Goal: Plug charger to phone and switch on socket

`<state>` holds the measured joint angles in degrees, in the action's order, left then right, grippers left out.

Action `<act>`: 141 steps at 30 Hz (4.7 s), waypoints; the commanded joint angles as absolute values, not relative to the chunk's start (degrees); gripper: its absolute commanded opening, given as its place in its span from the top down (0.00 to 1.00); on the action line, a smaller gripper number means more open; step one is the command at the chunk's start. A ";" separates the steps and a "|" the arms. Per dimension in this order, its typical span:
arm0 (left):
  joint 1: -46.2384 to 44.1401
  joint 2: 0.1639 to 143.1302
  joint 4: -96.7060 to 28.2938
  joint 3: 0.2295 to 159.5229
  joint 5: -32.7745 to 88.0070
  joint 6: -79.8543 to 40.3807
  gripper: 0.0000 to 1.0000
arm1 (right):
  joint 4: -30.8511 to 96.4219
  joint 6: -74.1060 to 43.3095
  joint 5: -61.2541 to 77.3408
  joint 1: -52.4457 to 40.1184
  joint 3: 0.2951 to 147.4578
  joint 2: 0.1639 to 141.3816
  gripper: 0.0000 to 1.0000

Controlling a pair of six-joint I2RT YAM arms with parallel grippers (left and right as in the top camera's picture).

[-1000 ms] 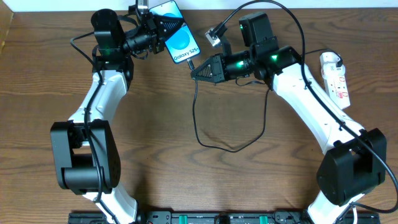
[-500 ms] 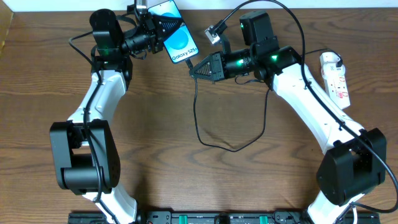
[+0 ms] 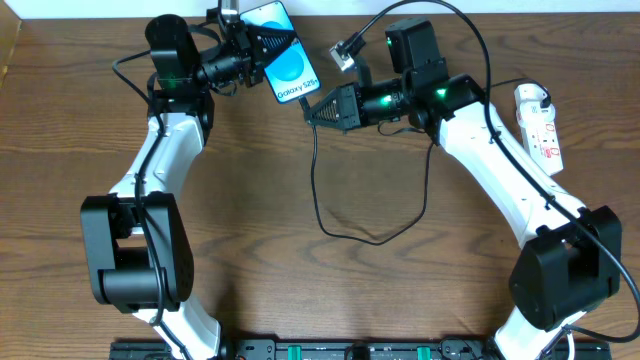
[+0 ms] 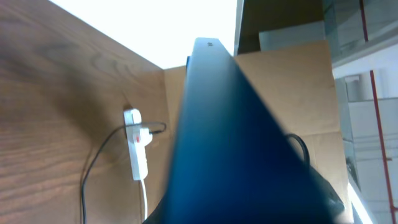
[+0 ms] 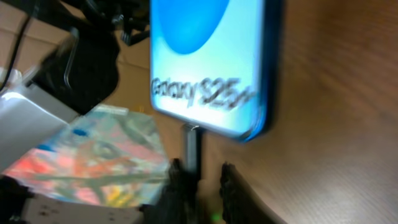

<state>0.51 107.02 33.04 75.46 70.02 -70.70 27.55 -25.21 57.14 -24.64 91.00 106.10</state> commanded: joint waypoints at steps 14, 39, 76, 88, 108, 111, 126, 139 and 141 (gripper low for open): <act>0.58 104.81 18.28 76.38 77.62 -55.24 0.93 | 32.67 -21.37 58.85 -19.44 91.85 105.21 0.72; -14.96 104.81 -19.22 76.38 63.75 -22.06 0.93 | 56.62 -8.86 28.60 -8.86 91.85 103.48 0.99; -13.10 104.81 -18.76 76.40 59.90 -25.63 0.93 | 32.53 -17.23 30.57 33.76 75.20 101.56 0.99; -10.52 104.81 -18.79 76.40 59.90 -25.78 0.93 | 33.36 -16.21 30.37 33.39 82.00 106.61 0.99; -10.52 104.81 -18.83 76.40 59.90 -25.82 0.93 | 44.03 -8.05 27.53 28.34 99.46 127.09 0.99; -10.52 104.81 -18.83 76.40 59.88 -25.82 0.93 | 44.05 -8.05 26.83 27.90 99.46 127.55 0.99; -10.52 104.81 -18.83 76.40 59.90 -25.82 0.93 | 43.62 -8.12 25.58 27.09 98.63 127.66 0.99; -10.52 104.81 -18.83 76.40 59.90 -25.82 0.93 | 43.20 -8.95 24.34 25.30 97.54 129.05 0.99; -10.52 104.81 -18.83 76.40 59.90 -25.80 0.93 | 43.27 -8.97 24.36 25.06 97.54 129.58 0.99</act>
